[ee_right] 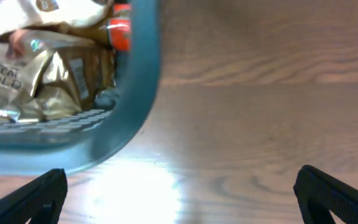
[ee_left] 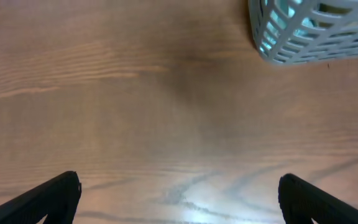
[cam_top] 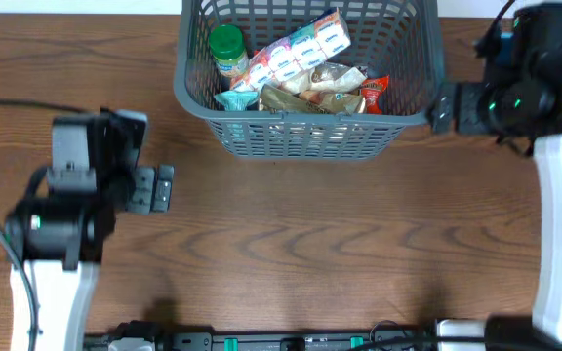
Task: Pack container
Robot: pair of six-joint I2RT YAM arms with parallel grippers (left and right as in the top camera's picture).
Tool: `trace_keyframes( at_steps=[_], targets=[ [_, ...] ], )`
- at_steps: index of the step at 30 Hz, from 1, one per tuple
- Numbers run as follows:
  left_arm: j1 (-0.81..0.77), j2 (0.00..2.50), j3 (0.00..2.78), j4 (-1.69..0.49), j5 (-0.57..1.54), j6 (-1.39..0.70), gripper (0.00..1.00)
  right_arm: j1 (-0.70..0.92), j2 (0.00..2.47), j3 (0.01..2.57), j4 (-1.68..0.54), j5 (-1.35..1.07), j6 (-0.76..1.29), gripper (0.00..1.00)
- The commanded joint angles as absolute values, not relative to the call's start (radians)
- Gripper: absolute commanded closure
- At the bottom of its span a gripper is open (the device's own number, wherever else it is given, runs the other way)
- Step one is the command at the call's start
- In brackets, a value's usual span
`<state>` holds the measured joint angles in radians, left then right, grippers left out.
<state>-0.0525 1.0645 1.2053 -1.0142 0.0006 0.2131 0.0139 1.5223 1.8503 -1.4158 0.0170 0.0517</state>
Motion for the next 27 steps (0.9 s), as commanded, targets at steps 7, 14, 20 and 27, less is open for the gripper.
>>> trace_keyframes(
  at_steps=[7,14,20,27],
  targets=[
    [-0.052,0.698,0.917,-0.834,0.016,0.249,0.02,0.139,1.119,1.275,-1.109,0.083,0.157,0.01],
    [-0.052,0.529,0.811,-0.79,0.015,0.268,0.01,0.166,0.943,0.976,-0.982,0.113,0.218,0.01],
    [-0.052,0.53,0.81,-0.796,0.015,0.268,0.02,0.166,0.909,0.918,-0.988,0.116,0.216,0.01],
    [-0.052,0.529,0.81,-0.81,0.015,0.268,0.02,0.166,0.914,0.918,-0.987,0.116,0.216,0.01]
  ],
)
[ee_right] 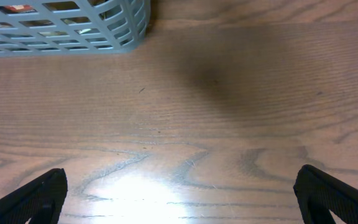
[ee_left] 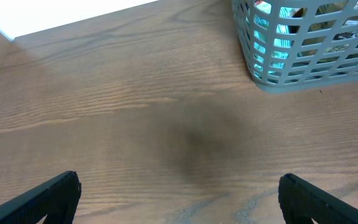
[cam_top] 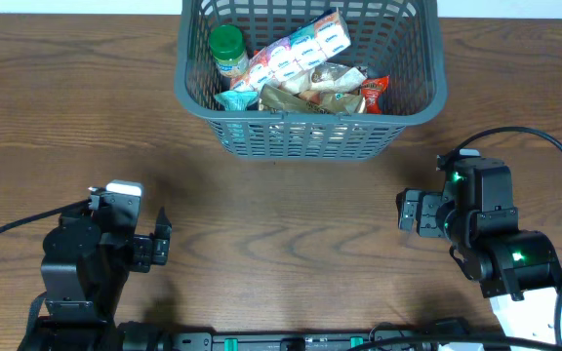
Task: Pack container
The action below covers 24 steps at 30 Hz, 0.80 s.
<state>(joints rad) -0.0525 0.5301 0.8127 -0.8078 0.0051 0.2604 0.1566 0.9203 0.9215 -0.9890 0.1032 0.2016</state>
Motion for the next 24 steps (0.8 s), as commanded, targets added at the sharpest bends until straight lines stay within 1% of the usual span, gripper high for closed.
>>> trace_keyframes(
  at_steps=[1,15,20,24],
  targets=[
    [-0.052,0.529,0.81,-0.81,0.015,0.268,0.01,0.166,0.914,0.918,-0.987,0.116,0.216,0.01],
    [-0.052,0.529,0.81,-0.81,0.015,0.268,0.01,0.161,0.903,0.917,-0.989,0.126,0.204,0.01],
    [-0.052,0.53,0.81,-0.81,0.015,0.268,0.02,0.147,0.766,0.87,-0.977,0.117,0.183,0.01],
    [-0.052,0.529,0.81,-0.81,0.015,0.268,0.02,0.147,0.545,0.725,-0.888,0.131,0.149,0.01]
  ],
)
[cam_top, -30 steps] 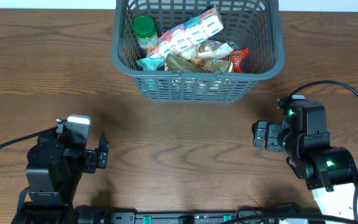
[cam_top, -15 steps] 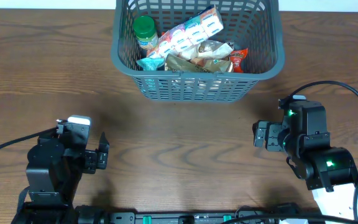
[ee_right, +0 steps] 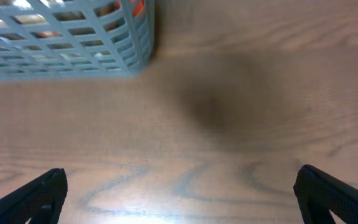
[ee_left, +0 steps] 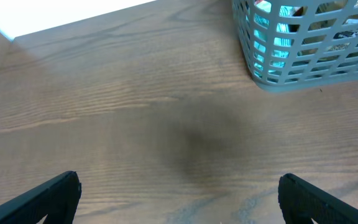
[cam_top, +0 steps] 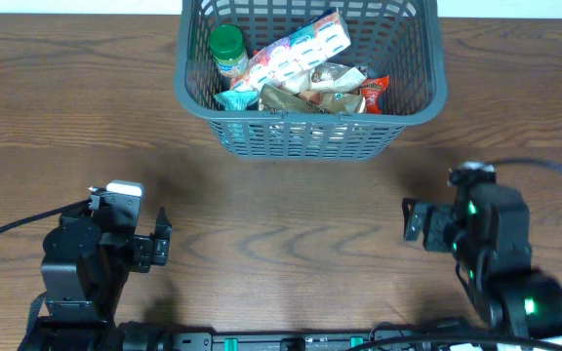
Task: Pack container
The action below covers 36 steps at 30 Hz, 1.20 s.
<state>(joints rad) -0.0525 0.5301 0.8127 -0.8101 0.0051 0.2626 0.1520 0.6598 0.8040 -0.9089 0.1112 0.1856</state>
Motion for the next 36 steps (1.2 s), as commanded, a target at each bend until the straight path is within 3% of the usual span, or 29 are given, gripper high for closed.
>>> trace_keyframes(
  at_steps=[1,8,20,36],
  targets=[
    [-0.052,0.529,0.81,-0.81,0.015,0.268,0.02,0.147,0.473,0.678,-0.869,0.13,0.149,0.01],
    [-0.052,0.53,0.81,-0.81,0.015,0.268,0.01,0.144,0.119,0.444,-0.768,0.12,0.163,0.01],
    [-0.052,0.529,0.81,-0.81,0.015,0.268,0.02,0.146,0.005,0.117,-0.218,0.099,0.099,0.01],
    [-0.052,0.53,0.81,-0.81,0.015,0.268,0.01,0.093,0.005,0.057,-0.197,0.027,0.028,0.01]
  ],
)
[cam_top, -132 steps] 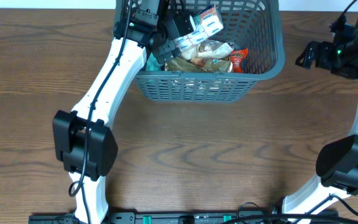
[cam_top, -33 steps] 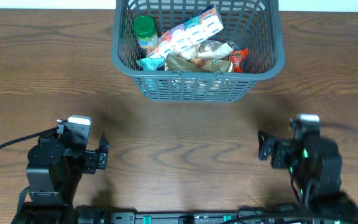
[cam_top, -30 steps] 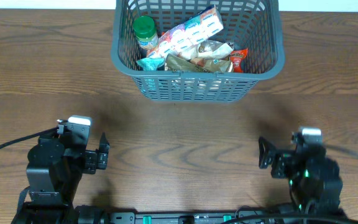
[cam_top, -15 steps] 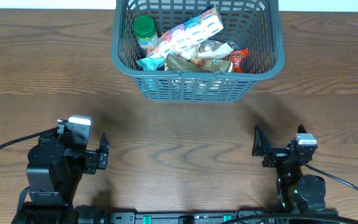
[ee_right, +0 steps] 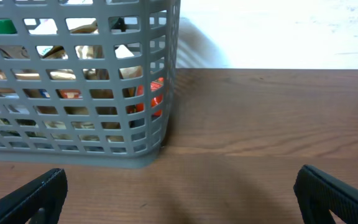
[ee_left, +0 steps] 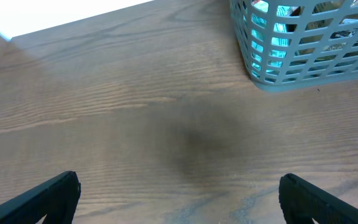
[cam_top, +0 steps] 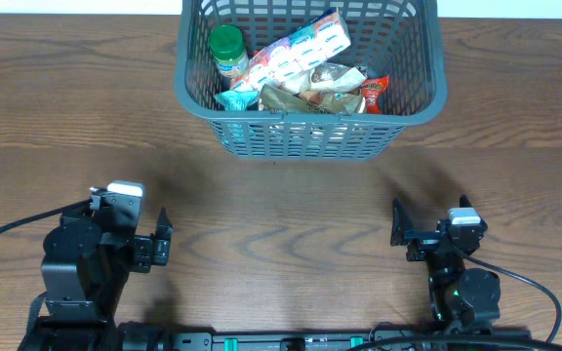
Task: Pack container
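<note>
The grey mesh basket (cam_top: pixel 305 136) stands at the table's far centre. Inside it lie a green-lidded jar (cam_top: pixel 227 47), a strip of white and blue packets (cam_top: pixel 301 47), a gold bag (cam_top: pixel 305 97) and a red packet (cam_top: pixel 375 93). My left gripper (cam_top: pixel 164 241) is near the front left, open and empty, facing the basket (ee_left: pixel 303 68). My right gripper (cam_top: pixel 403 232) is near the front right, open and empty, looking at the basket's side wall (ee_right: pixel 104 124). Wide-spread fingertips frame bare wood in both wrist views: left gripper (ee_left: pixel 179 202), right gripper (ee_right: pixel 182 196).
Brown wooden table (cam_top: pixel 281 214) with nothing loose on it outside the basket. A dark equipment rail (cam_top: pixel 281 341) runs along the front edge between the arm bases. A cable (cam_top: pixel 8 234) trails off to the left.
The right arm has folded down closer to the front edge, and its camera now looks level at the basket's side. The left arm has not moved.
At first my right gripper was at the basket's front right corner and my left stood mid-left of the table, both open. Then both were back near the front edge. The right arm has since folded lower still; the basket's contents stayed the same.
</note>
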Robot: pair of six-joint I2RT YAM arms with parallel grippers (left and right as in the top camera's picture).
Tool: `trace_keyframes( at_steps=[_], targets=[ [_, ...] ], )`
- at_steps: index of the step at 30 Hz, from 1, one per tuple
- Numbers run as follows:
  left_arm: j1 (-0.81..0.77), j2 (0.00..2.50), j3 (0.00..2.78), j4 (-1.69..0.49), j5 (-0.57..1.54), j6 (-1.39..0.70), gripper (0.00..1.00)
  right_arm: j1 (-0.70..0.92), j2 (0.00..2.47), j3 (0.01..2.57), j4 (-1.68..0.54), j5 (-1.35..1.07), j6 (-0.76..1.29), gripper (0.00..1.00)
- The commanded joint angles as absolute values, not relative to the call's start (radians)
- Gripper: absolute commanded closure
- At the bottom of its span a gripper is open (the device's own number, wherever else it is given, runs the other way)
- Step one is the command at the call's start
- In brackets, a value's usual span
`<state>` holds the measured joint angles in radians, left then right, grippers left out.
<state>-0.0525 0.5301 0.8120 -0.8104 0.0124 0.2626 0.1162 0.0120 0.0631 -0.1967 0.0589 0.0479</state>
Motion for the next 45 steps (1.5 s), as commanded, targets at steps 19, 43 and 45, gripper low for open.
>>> trace_keyframes(
  at_steps=[19,43,45],
  targets=[
    [-0.052,0.53,0.81,-0.81,0.015,0.268,0.02,0.051,0.005,0.057,-0.196,-0.009,0.031,0.01],
    [-0.052,0.53,0.81,-0.81,0.015,0.268,0.01,0.051,0.005,0.057,-0.194,-0.007,0.028,0.01],
    [-0.052,0.529,0.81,-0.81,0.015,0.268,0.01,0.051,0.005,0.057,-0.194,-0.007,0.028,0.01]
  ],
)
